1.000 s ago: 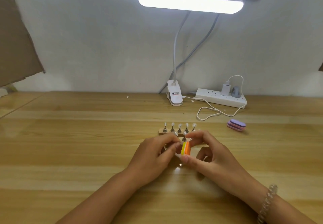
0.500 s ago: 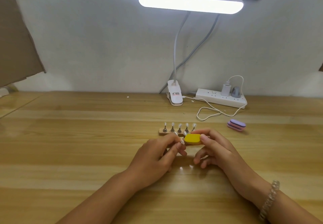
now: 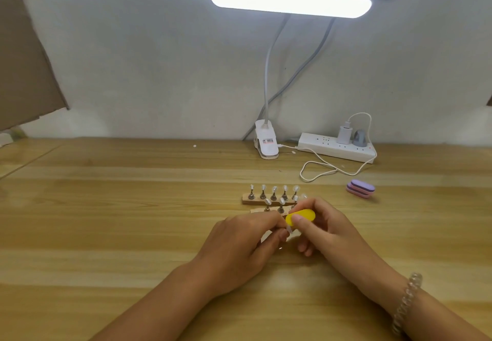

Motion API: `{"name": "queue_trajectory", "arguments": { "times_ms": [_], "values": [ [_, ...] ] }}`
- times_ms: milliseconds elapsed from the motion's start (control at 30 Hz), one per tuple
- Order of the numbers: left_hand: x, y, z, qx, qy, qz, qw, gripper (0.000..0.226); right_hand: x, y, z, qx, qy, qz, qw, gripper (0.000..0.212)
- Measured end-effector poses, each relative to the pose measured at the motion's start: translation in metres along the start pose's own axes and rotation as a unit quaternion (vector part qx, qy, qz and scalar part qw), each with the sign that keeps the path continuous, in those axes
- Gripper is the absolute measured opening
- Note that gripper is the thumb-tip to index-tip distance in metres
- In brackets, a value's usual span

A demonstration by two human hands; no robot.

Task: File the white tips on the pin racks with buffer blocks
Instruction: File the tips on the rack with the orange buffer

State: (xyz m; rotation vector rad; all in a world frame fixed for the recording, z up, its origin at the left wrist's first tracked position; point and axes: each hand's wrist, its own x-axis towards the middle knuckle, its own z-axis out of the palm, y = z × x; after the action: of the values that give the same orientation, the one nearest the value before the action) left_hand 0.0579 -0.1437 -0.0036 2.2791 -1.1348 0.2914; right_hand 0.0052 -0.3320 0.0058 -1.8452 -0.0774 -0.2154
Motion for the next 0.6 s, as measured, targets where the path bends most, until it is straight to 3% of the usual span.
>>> {"name": "queue_trajectory", "arguments": {
  "times_ms": [167,267,467,600],
  "values": [
    [0.0,0.001,-0.001,0.003,0.001,-0.012,1.0,0.013,-0.001,0.0,0.0,0.004,0.01,-0.003,1.0,0.004],
    [0.001,0.0,-0.001,-0.013,0.0,-0.031,0.999,0.009,-0.003,-0.002,0.001,0.007,0.014,-0.015,1.0,0.014],
    [0.002,-0.001,0.0,-0.039,0.0,-0.053,0.998,0.009,-0.009,-0.005,0.009,-0.126,0.024,-0.133,0.983,0.033],
    [0.004,-0.005,0.001,-0.074,0.024,-0.069,0.995,0.009,-0.012,-0.007,0.01,-0.156,0.016,-0.174,0.972,0.046]
  ]
}}
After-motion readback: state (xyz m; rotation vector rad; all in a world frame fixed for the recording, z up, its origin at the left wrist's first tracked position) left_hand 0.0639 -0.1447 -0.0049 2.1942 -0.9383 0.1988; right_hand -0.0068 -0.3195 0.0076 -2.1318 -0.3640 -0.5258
